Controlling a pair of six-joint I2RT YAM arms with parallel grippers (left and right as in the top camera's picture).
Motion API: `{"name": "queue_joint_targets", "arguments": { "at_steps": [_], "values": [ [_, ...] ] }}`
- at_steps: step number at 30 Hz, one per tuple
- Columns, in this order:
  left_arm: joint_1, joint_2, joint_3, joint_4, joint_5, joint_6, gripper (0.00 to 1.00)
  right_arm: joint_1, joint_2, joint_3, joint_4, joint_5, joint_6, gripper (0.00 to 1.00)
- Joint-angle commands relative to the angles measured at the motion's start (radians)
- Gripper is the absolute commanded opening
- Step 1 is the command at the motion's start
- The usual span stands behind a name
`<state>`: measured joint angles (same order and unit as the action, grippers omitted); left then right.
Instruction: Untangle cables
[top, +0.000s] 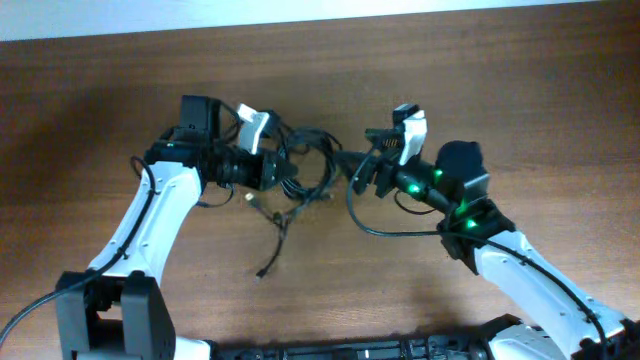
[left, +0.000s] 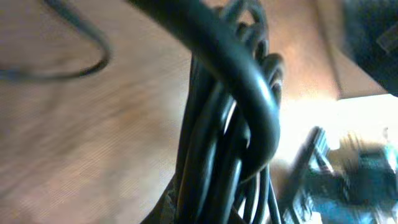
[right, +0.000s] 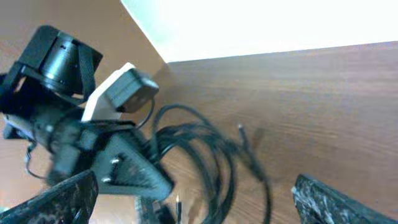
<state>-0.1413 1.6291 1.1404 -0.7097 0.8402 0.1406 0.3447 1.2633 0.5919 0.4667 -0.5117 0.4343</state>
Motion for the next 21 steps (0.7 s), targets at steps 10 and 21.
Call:
{"name": "queue_joint_targets", "arguments": {
  "at_steps": [10,21],
  "values": [
    [-0.041,-0.006,0.005,-0.332,-0.004,0.582,0.06,-0.044,0.085,0.001,-0.220,-0.671,-0.225,0.90],
    [-0.042,-0.006,0.005,-0.286,0.021,0.450,0.07,0.045,0.096,0.001,-0.269,-0.384,-0.224,0.79]
  ]
}}
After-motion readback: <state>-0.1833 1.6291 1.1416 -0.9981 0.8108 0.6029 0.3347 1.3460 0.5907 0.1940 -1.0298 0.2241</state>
